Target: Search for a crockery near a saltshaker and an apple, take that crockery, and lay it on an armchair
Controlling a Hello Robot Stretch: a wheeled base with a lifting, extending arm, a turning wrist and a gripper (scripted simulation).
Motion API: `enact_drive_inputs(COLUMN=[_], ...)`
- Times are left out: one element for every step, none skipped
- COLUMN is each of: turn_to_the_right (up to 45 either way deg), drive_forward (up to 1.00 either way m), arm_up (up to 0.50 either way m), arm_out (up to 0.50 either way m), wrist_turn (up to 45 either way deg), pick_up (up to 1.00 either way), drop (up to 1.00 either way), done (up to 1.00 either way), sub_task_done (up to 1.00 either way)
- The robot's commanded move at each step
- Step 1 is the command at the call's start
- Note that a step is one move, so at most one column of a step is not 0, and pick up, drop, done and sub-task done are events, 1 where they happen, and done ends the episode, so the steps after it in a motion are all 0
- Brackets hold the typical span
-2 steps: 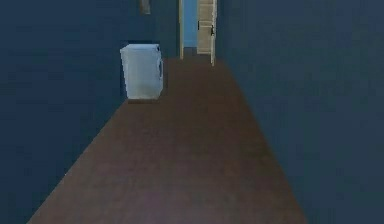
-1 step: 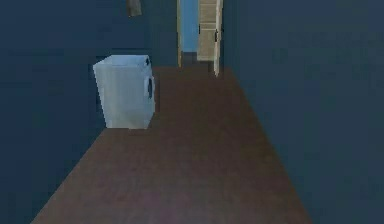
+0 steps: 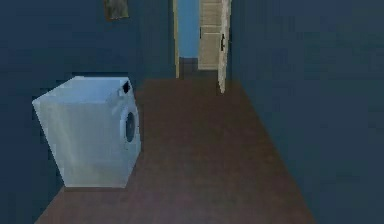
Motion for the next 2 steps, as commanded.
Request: enact_drive_inputs(turn_to_the_right=[0.0, 0.0], drive_forward=[1.00, 1.00], arm_up=[0.00, 0.00], arm_out=[0.00, 0.00], wrist_turn=[0.0, 0.0], pick_up=[0.00, 0.00], drop=[0.00, 0.00], done=[0.00, 0.00], sub_task_done=[0.00, 0.00])
